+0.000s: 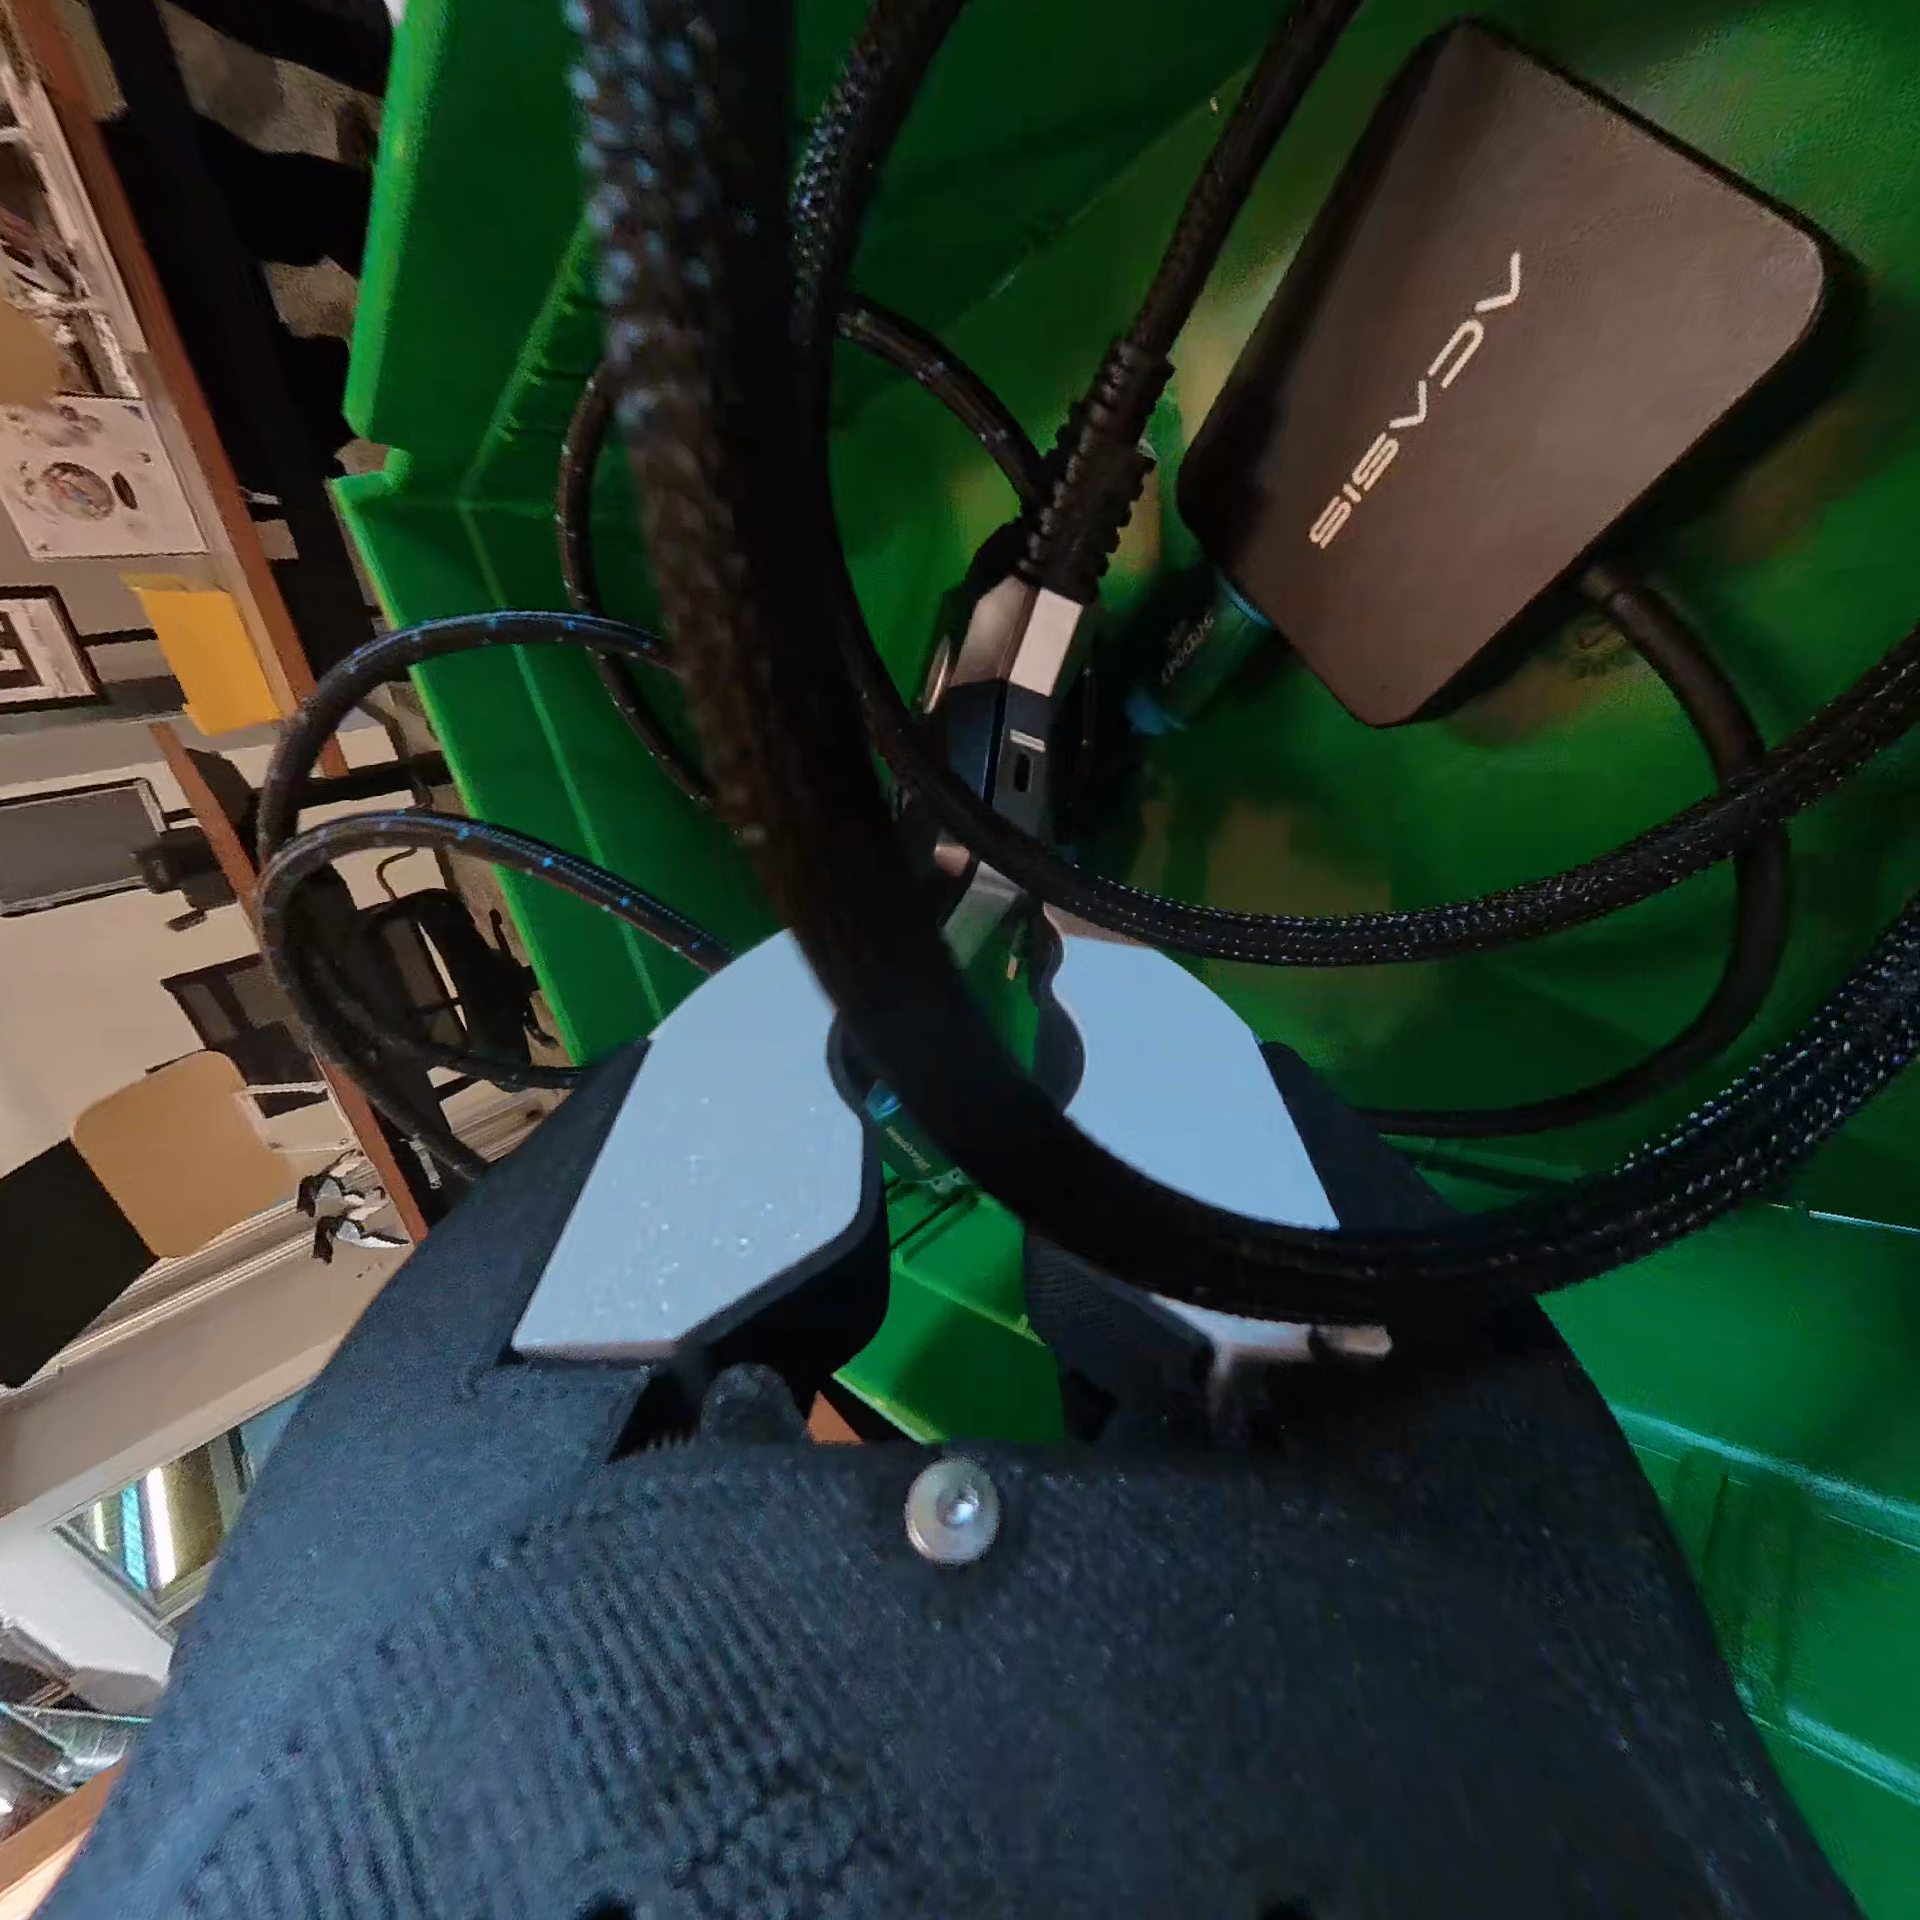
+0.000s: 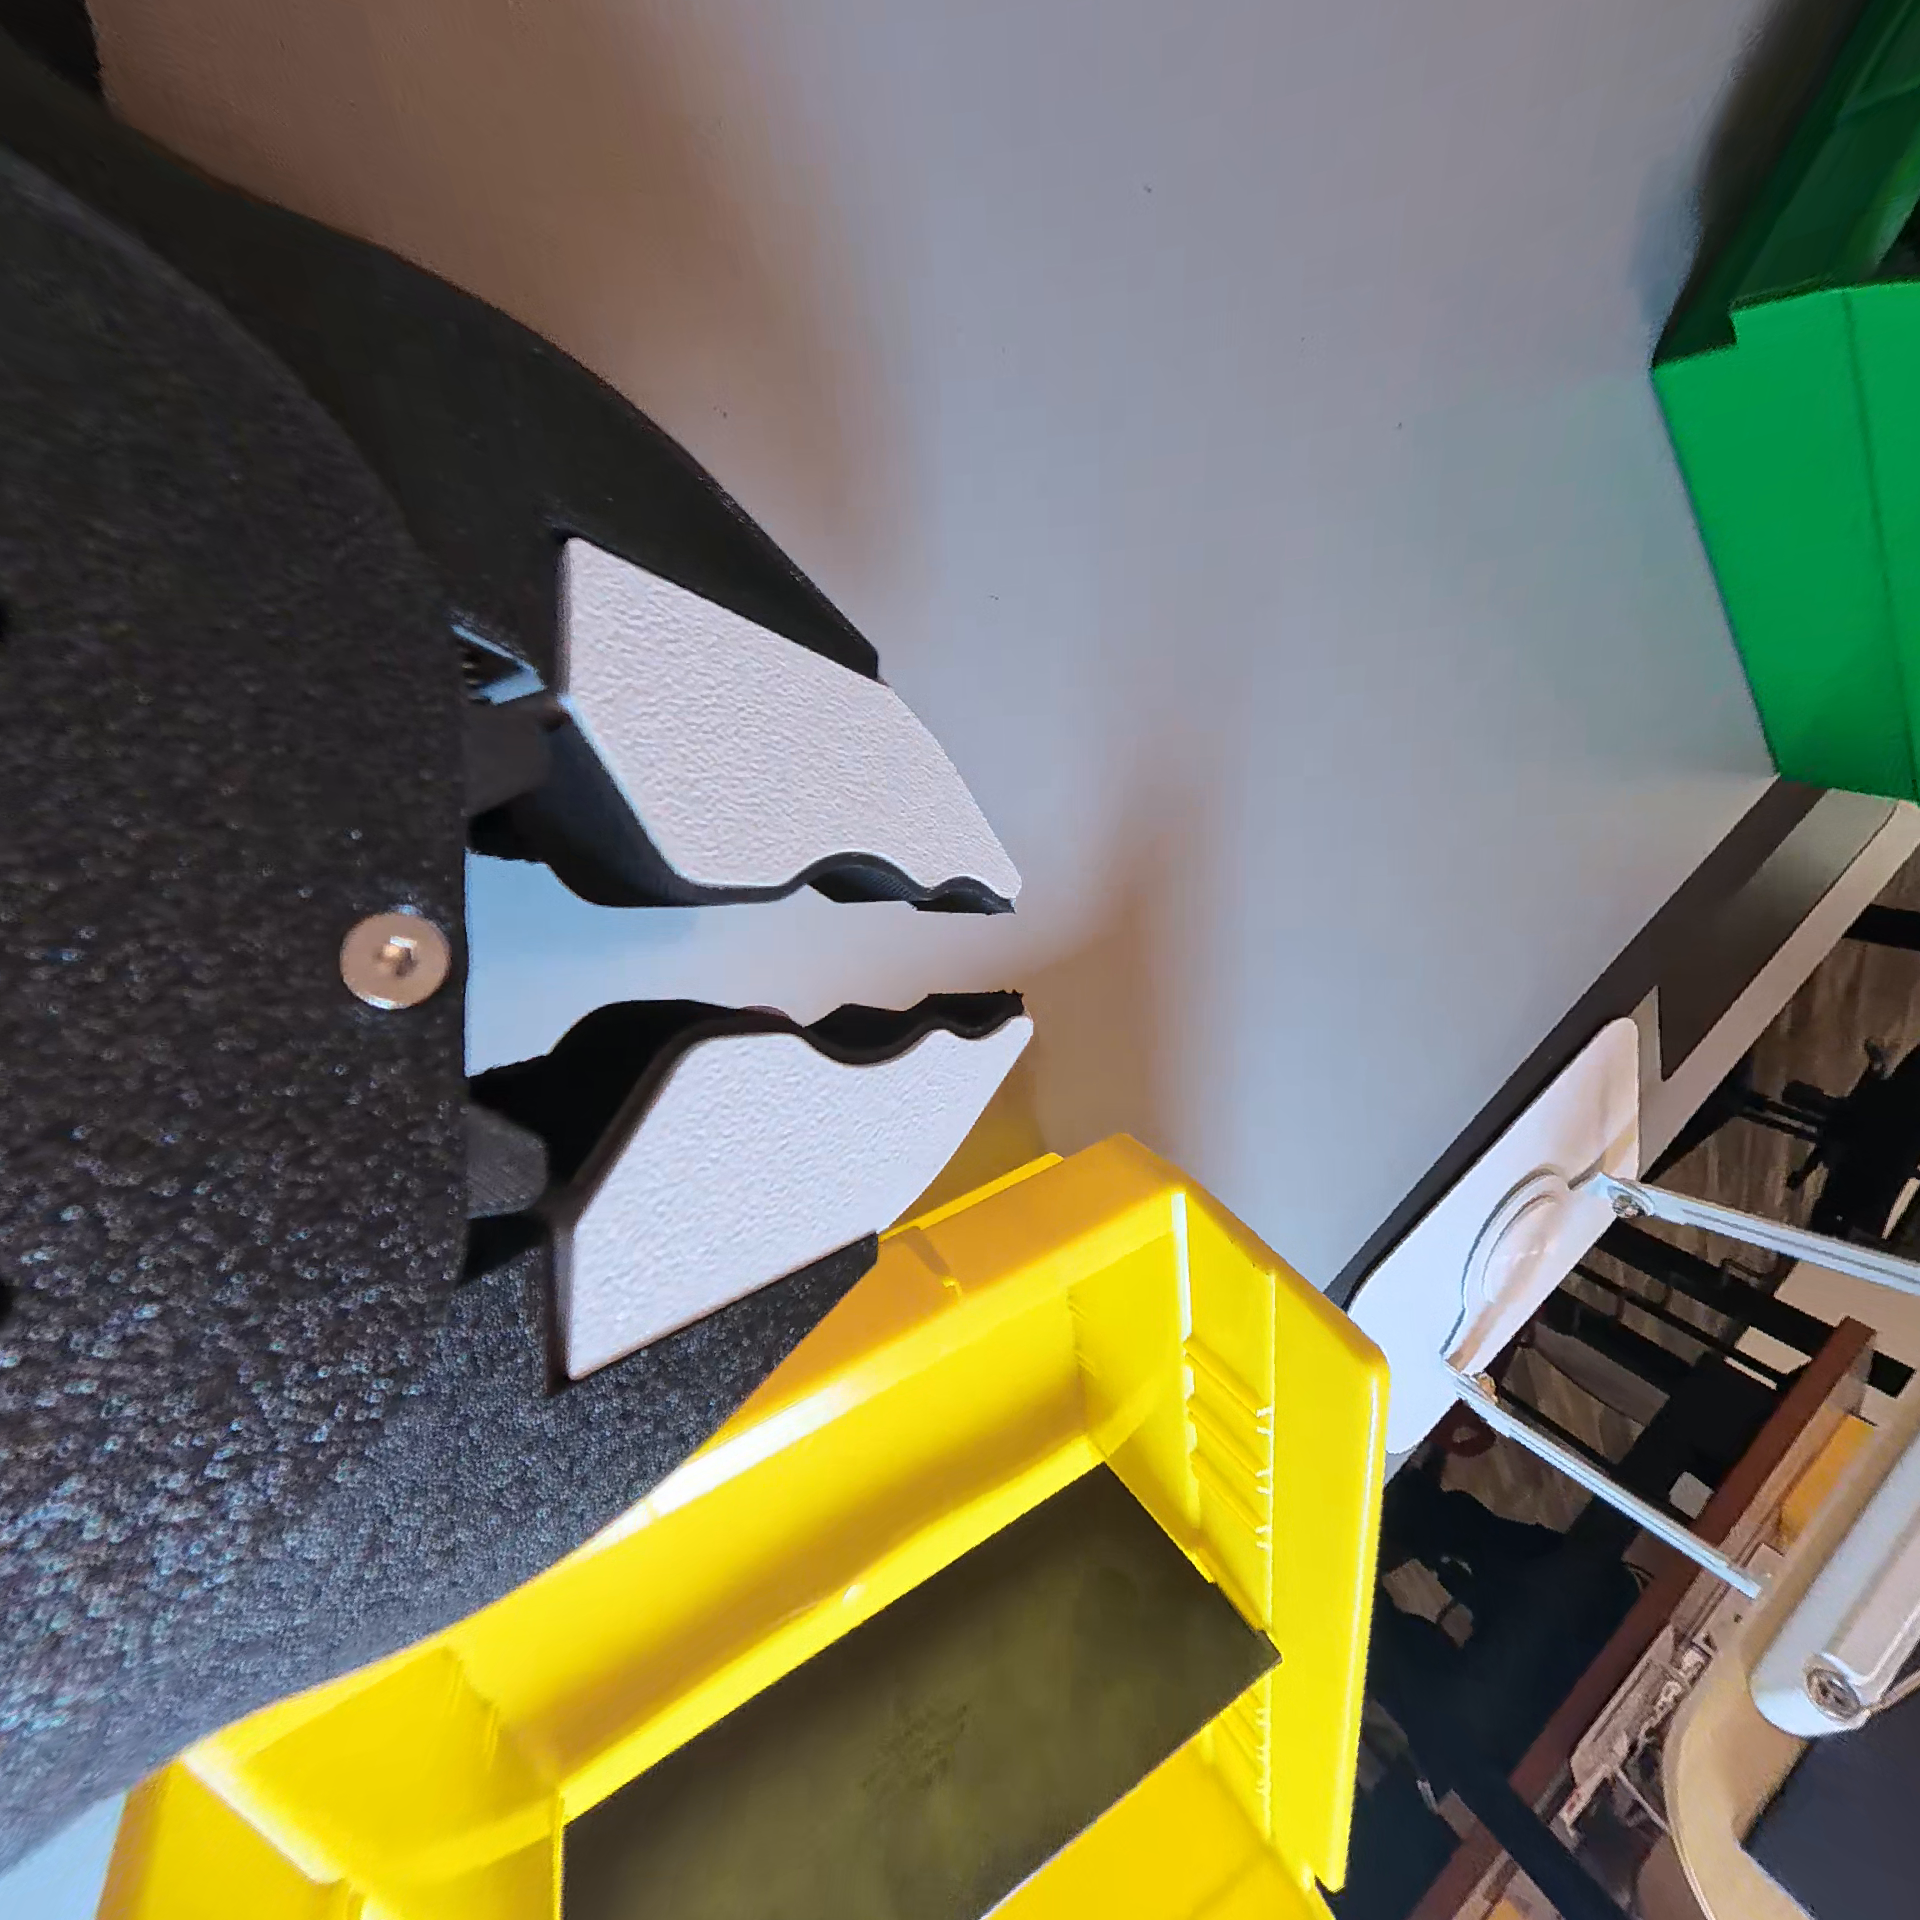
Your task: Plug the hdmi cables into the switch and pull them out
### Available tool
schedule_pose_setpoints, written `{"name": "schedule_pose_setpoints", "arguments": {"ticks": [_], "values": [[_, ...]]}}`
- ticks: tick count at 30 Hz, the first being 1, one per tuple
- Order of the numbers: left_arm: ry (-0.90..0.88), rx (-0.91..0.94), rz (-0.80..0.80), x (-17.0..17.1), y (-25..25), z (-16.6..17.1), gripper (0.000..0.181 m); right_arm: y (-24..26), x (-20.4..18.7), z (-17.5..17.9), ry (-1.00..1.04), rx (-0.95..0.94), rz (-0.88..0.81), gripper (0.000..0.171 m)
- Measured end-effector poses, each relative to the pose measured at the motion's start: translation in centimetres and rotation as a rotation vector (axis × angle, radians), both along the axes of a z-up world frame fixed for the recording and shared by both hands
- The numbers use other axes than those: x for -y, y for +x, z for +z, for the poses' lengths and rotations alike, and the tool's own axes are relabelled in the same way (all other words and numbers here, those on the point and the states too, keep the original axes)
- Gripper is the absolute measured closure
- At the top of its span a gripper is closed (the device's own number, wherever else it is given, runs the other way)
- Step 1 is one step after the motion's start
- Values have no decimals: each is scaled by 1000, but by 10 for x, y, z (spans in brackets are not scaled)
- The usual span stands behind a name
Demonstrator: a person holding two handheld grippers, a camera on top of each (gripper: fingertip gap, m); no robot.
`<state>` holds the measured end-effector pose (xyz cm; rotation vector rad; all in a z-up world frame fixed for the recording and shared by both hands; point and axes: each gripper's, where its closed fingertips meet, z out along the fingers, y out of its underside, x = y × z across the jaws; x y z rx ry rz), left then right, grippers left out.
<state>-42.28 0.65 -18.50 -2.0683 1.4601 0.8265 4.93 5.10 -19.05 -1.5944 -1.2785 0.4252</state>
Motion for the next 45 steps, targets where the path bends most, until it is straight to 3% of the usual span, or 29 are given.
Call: {"name": "schedule_pose_setpoints", "arguments": {"ticks": [12, 24, 32, 36, 40, 45], "values": [[148, -92, -60, 4, 12, 62, 160, -2, 2, -9, -23, 30, 13, 157], [483, -144, 1, 11, 5, 191, 160, -4, 5, -12, -30, 40, 22, 157], [782, -109, -32, 28, 40, 284, 160, -8, 8, -6, -44, -3, 38, 157], [907, -17, -104, 34, 76, 312, 160, -12, 12, 13, -42, -91, 63, 155], [1018, 191, -231, 42, 121, 333, 160, -17, 11, 61, -42, -273, 99, 151], [1006, 464, -399, 41, 185, 324, 161, -10, -9, 116, 33, -388, 88, 149]]}}
